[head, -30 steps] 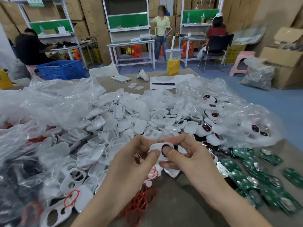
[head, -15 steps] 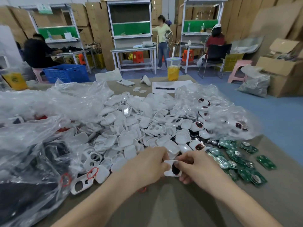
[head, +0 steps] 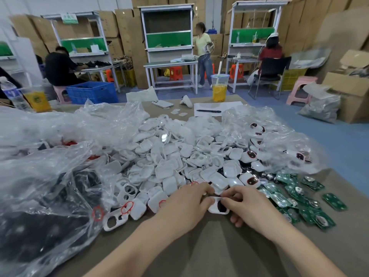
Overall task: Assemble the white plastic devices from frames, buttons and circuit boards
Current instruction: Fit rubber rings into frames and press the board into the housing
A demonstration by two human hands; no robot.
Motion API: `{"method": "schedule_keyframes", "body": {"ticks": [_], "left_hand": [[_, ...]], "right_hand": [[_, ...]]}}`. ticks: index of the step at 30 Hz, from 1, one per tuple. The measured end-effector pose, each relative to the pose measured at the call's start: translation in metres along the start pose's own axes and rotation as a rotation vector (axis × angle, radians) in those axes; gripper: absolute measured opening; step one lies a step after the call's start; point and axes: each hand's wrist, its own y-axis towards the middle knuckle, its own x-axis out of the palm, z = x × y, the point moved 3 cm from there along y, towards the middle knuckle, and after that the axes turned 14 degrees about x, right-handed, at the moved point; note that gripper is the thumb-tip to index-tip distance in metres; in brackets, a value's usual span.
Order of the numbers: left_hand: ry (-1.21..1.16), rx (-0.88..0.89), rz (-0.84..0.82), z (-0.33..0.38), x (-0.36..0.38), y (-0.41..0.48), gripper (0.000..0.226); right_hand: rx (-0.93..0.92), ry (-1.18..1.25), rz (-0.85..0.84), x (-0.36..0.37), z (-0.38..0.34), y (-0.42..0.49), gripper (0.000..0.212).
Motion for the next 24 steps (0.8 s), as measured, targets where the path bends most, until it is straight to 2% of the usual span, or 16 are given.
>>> {"method": "schedule_keyframes", "body": {"ticks": [7, 10, 13, 17, 19, 21, 24], "left_hand": [[-0.142, 0.027, 0.176, -0.018, -0.025, -0.013, 0.015], [-0.110, 0.022, 0.275, -0.032, -0.054, -0.015, 0.015], [-0.006, -0.012, 0.410, -0.054, -0.094, -0.007, 0.020], [0.243, -0.109, 0.483, -0.096, -0.147, 0.004, 0.036], [0.425, -0.211, 0.437, -0.119, -0.167, 0.009, 0.047], [0.555, -0.319, 0.297, -0.141, -0.178, 0.013, 0.054], [0.501, -0.462, -0.023, -0.162, -0.173, 0.010, 0.046]], "right_hand": [[0.006, 0.043, -0.001, -0.003, -0.003, -0.004, 0.011], [-0.038, -0.060, 0.101, -0.004, -0.005, -0.007, 0.017], [-0.124, -0.191, 0.280, -0.006, -0.017, -0.011, 0.017], [-0.233, -0.166, 0.350, -0.001, -0.046, -0.006, 0.011], [-0.298, -0.131, 0.351, 0.005, -0.063, 0.000, 0.011], [-0.341, -0.108, 0.341, 0.012, -0.081, 0.007, 0.012], [-0.386, -0.085, 0.315, 0.024, -0.104, 0.017, 0.013]]}}
